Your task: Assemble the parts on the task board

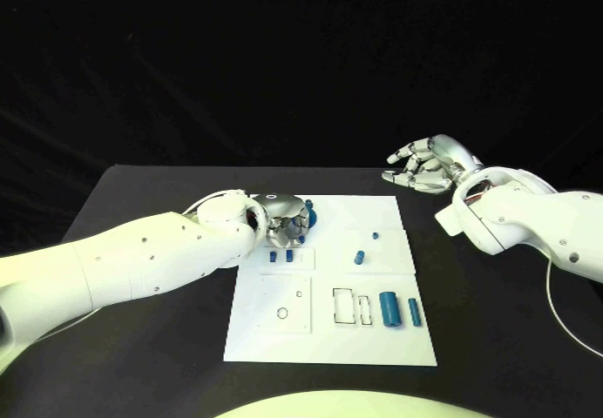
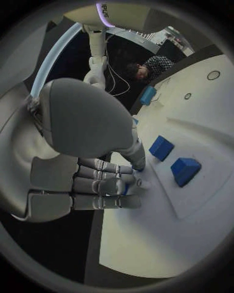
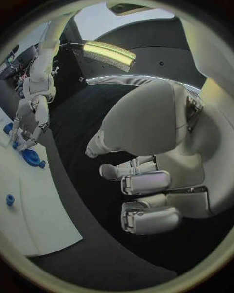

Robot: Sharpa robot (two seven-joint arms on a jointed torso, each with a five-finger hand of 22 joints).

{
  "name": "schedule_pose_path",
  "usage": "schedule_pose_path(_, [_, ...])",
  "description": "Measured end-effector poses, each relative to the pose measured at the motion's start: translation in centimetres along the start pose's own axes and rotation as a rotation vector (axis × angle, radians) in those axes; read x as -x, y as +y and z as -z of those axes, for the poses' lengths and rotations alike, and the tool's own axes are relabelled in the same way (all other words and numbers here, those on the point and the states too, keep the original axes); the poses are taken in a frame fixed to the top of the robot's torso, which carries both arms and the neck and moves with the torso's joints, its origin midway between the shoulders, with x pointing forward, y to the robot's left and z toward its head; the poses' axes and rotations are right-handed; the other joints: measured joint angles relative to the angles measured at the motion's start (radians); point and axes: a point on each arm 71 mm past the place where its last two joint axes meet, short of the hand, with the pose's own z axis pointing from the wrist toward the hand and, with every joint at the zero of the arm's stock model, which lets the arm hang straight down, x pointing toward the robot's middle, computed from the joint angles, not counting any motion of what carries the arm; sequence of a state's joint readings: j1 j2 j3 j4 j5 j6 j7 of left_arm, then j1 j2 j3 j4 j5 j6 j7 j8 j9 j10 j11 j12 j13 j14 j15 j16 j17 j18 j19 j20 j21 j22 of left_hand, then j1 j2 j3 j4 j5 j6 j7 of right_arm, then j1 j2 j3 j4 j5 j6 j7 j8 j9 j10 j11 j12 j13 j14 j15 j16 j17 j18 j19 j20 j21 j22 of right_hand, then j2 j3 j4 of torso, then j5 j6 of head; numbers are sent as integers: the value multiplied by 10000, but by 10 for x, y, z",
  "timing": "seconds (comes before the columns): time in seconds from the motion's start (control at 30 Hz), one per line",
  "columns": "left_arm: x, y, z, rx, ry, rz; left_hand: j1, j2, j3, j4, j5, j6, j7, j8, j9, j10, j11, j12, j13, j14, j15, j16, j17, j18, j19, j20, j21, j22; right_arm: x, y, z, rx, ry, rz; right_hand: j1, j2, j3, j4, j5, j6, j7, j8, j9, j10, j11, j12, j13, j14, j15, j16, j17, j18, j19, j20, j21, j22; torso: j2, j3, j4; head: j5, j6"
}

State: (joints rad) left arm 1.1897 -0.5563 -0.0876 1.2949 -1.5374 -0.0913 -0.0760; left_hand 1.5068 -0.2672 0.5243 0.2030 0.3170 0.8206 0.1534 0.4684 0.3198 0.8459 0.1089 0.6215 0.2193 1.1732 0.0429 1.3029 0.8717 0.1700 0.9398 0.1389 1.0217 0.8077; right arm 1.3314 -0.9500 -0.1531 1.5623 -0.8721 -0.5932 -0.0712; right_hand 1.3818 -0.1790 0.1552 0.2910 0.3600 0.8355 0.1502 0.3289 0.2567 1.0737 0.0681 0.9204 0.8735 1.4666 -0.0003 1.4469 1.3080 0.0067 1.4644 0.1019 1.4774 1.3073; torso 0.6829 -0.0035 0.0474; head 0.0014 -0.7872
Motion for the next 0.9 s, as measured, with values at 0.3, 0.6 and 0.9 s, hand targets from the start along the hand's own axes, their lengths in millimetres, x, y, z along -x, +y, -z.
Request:
schedule_pose_path(0.3, [0, -1, -1, -37, 39, 13, -32, -32, 130, -74, -37, 108, -35, -137, -75, 161, -17, -236, -179, 62, -35, 86, -44, 1, 23, 23, 123, 185, 0, 0, 0, 6, 6, -2, 0, 0, 0, 0, 0, 0, -1, 0, 0, 0, 0, 0, -1, 0, 0, 0, -1, 0, 0, 1, 0, 8, -9, 1, 4, -5, -18])
schedule_pose_path(0.6, [0, -1, -1, -45, 80, 13, -56, -56, 182, -127, -37, 144, -70, -222, -99, 196, 18, -358, -312, 61, -35, 86, -123, 1, 22, 22, 191, 237, 0, 0, 0, 4, 5, 0, 0, 0, 0, 0, 0, -1, -1, 0, 0, 1, 0, 0, -1, 0, 0, 0, -2, 0, 0, 1, 0, 7, -11, 1, 4, -8, -18])
schedule_pose_path(0.9, [1, -1, -1, -68, 97, 19, -56, -55, 224, -169, -37, 210, -63, -279, -111, 268, 18, -409, -340, 61, -35, 135, -123, 0, 21, 21, 230, 301, 0, 0, 0, 4, 6, 0, 0, 0, 27, -27, 0, -2, -2, 0, 1, 2, 1, 0, -42, 0, 0, 0, -3, 1, 0, 1, 0, 6, -6, 1, 1, -23, -26])
